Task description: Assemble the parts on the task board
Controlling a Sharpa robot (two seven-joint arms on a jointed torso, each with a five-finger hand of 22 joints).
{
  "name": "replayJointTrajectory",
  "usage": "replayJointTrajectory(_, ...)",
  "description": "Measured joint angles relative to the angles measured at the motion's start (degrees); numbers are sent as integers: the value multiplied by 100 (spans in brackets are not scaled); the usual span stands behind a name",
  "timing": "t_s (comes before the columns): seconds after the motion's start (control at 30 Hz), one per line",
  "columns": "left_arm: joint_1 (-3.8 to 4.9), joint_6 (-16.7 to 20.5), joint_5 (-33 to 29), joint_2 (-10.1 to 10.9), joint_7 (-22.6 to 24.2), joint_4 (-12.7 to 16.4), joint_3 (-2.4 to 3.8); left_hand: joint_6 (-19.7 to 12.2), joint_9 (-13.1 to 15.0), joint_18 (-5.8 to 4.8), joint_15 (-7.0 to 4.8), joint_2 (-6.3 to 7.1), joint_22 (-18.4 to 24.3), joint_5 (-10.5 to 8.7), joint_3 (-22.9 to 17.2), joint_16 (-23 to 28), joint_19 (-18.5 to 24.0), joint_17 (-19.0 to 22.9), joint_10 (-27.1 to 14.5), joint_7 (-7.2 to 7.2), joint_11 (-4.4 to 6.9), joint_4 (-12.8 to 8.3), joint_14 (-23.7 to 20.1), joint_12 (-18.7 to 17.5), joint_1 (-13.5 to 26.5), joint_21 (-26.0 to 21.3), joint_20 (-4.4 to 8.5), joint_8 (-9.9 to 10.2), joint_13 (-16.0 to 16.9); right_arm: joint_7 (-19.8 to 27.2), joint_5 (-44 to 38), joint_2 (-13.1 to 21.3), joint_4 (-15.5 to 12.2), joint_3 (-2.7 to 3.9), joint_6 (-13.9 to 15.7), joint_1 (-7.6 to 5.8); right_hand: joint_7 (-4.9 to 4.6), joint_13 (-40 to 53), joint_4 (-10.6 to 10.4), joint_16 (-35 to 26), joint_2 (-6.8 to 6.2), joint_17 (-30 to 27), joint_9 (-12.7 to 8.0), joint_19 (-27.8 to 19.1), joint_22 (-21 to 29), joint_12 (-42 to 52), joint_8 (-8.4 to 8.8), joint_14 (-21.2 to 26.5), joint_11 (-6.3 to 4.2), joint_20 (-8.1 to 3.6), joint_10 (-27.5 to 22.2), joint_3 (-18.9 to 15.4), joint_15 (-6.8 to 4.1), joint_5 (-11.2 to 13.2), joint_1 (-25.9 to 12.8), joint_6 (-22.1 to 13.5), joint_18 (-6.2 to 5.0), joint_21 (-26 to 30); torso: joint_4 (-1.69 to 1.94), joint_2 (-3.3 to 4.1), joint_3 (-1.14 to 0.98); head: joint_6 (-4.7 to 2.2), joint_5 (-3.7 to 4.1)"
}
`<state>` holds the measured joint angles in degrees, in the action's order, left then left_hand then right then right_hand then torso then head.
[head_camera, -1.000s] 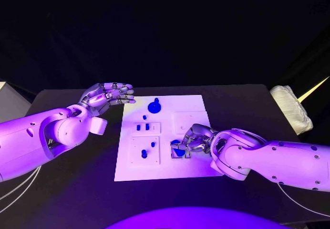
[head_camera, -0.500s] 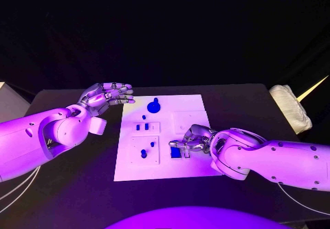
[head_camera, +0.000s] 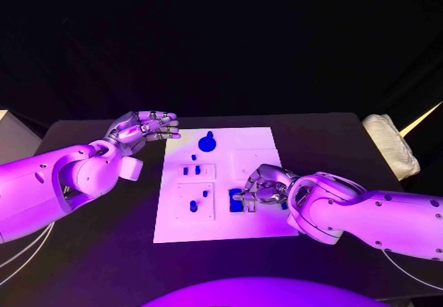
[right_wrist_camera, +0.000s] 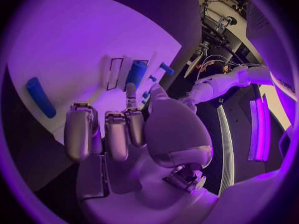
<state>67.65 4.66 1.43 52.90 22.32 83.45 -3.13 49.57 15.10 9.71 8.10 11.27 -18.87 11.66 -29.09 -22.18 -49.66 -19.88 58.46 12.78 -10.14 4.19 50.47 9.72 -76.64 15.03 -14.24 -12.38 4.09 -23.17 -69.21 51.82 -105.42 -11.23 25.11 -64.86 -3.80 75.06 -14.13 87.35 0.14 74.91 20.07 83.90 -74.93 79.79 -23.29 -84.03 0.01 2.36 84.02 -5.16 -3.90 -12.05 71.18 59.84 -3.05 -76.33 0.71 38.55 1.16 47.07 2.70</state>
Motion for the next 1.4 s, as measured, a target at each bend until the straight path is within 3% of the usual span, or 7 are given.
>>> replayJointTrajectory(0.13, 0, -4, 0, 2, -3, -12, 2, 0, 0, 0, 0, 0, 0, 0, 0, 0, 0, 0, 0, 0, 0, 0, 0, 0, 0, 0, 0, 0, 0, 251, -62, 138, -25, 1, 126, 2, -10, 11, 83, 0, -123, 0, -42, 0, 1, -21, 1, 0, 1, 0, 0, 152, 2, 283, 370, -35, 0, 0, -6, -1, -3, -5, -4)
replayJointTrajectory(0.5, 0, -12, 0, -1, -3, -23, 0, 0, 0, 0, 0, 0, -1, 0, 0, 0, 0, -6, 0, 0, 0, 0, 0, 0, 0, 0, 0, 0, -1, 447, -33, 937, -129, 7, 404, -122, -113, 0, 21, -22, -309, -1, -106, 0, 1, -48, 179, -1, 11, 0, -10, 228, 4, 286, 629, -236, 0, 0, -16, -15, 4, -13, 35)
replayJointTrajectory(0.67, 0, -12, 0, -6, 6, -15, 0, 0, 1, 0, 0, 0, -1, 0, 0, 0, 0, -5, 0, 0, 0, 0, 0, 0, 0, 0, 0, 0, -1, 420, -14, 1182, -116, 2, 413, -125, -140, 4, -11, -22, -392, 4, -116, 0, 2, -113, 213, 19, 23, 0, 2, 354, 24, 84, 712, -262, -1, 34, -19, -13, 6, -30, 65)
replayJointTrajectory(0.9, -1, -13, 0, -24, 11, -10, 0, 0, 1, -1, 0, 0, -1, 0, 0, 0, 0, -5, 0, 0, 0, 0, 0, 0, 0, 0, 0, 0, -1, 290, -83, 1316, -54, -16, 356, 19, -140, 4, -67, -22, -393, 4, -129, 0, 2, -115, 252, 0, 31, 0, 10, 410, 43, 89, 712, -262, 0, -54, -25, -9, 4, -53, 104)
replayJointTrajectory(1.07, -1, -15, 1, -30, 12, 1, 0, 0, 1, 0, 0, 0, -1, 0, 0, 0, 0, -5, 0, 0, 0, 0, 0, 0, 0, 0, 0, 0, -2, 131, -241, 1320, 6, -25, 272, 171, -140, -25, -171, 5, -440, 3, -129, 0, 2, 24, 252, 0, 32, 0, 10, 432, 43, 142, 663, -262, 3, -279, -25, -5, 4, -77, 203)
replayJointTrajectory(1.13, -3, -15, 3, -30, 12, 2, 2, 0, 1, -1, 0, 0, -2, 0, 0, 0, 0, -4, 0, 0, 0, 0, 0, -1, 0, 0, 0, 0, -2, 64, -305, 1312, 29, -27, 238, 215, -140, -17, -195, 5, -463, 3, -129, 0, 2, 24, 252, 0, 32, 1, 10, 456, 43, 163, 640, -262, 60, -279, -21, -3, 4, -85, 223)
replayJointTrajectory(1.4, -7, -17, 7, -24, 13, 8, -1, 0, 1, 0, 0, 0, -2, 0, 0, 0, 0, -5, 0, 0, 0, 0, 0, -1, 0, 0, 0, 0, -2, -145, -489, 1240, 97, -26, 133, 280, -136, -12, -210, 5, -529, 3, -118, 0, 3, 24, 251, -1, 31, 1, 10, 472, 43, 196, 574, -173, 59, -278, -9, 1, 4, -71, 280)
